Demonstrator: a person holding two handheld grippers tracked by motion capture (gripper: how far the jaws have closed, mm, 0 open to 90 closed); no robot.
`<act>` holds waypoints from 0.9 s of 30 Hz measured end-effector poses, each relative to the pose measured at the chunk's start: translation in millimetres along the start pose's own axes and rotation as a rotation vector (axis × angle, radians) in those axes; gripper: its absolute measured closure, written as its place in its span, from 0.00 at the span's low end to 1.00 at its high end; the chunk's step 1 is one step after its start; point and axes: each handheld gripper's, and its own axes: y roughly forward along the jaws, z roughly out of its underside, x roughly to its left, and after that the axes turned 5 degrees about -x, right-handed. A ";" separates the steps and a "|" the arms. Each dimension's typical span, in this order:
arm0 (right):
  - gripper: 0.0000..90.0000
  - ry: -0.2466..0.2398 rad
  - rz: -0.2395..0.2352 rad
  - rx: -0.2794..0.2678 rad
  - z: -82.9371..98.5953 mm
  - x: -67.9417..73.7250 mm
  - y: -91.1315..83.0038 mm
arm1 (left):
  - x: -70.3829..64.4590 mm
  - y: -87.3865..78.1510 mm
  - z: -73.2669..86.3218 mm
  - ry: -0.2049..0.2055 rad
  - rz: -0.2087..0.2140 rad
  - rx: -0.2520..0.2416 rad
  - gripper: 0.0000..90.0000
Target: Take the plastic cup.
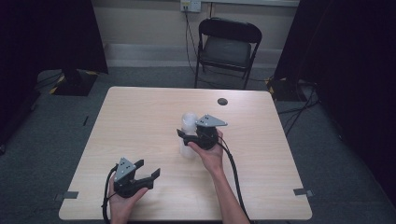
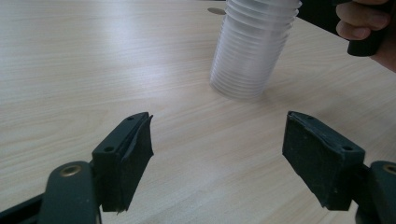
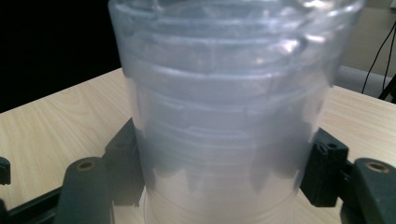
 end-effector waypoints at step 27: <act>0.35 0.019 -0.021 -0.049 -21.7 -2.6 -5.9 | 2.3 -2.2 1.5 -0.025 -0.007 -0.014 0.27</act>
